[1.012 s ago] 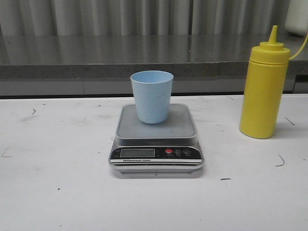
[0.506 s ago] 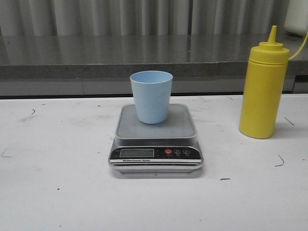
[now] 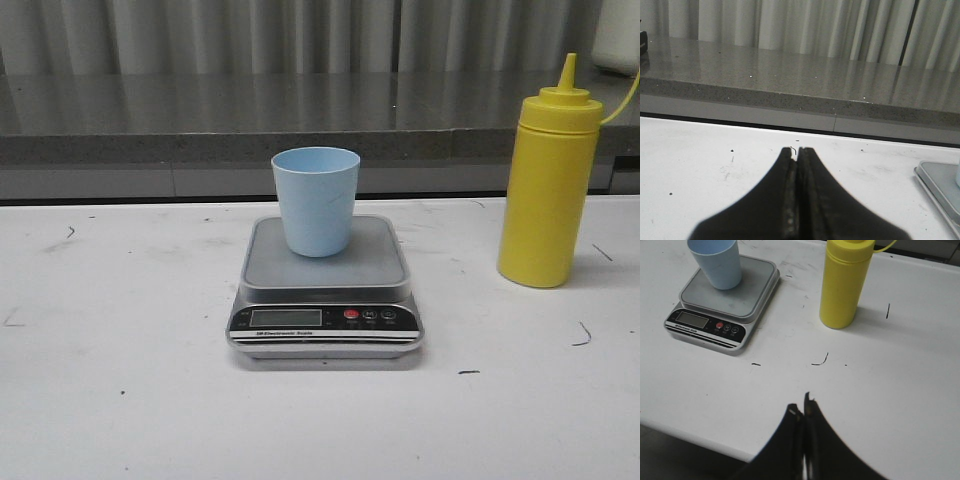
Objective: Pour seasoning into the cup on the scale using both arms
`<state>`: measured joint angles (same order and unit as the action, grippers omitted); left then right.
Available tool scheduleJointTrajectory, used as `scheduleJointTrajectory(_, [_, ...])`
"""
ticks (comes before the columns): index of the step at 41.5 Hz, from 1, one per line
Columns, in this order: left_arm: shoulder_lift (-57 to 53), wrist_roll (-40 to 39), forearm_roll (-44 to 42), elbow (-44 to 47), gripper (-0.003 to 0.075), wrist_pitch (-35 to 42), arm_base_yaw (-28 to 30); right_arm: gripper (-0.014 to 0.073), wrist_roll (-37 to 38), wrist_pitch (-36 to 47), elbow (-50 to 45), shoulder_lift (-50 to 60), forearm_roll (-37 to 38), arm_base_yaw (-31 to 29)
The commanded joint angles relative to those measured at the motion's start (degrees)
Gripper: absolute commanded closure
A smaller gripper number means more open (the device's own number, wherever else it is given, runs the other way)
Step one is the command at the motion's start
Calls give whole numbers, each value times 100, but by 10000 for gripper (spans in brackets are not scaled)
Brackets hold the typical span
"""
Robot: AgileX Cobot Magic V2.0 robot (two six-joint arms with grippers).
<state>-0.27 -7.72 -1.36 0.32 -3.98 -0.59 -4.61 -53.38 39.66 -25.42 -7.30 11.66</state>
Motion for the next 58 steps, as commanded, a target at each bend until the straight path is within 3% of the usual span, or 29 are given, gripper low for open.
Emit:
scheduleJointTrajectory(1, [-100, -5, 24, 128, 740, 498, -16, 714, -55, 377, 181, -44, -48, 7])
scheduleJointTrajectory(11, [-100, 372, 92, 128, 740, 526, -72, 714, -55, 377, 181, -44, -48, 7])
scheduleJointTrajectory(58, [-100, 380, 136, 128, 740, 537, -123, 714, -55, 389, 181, -36, -48, 7])
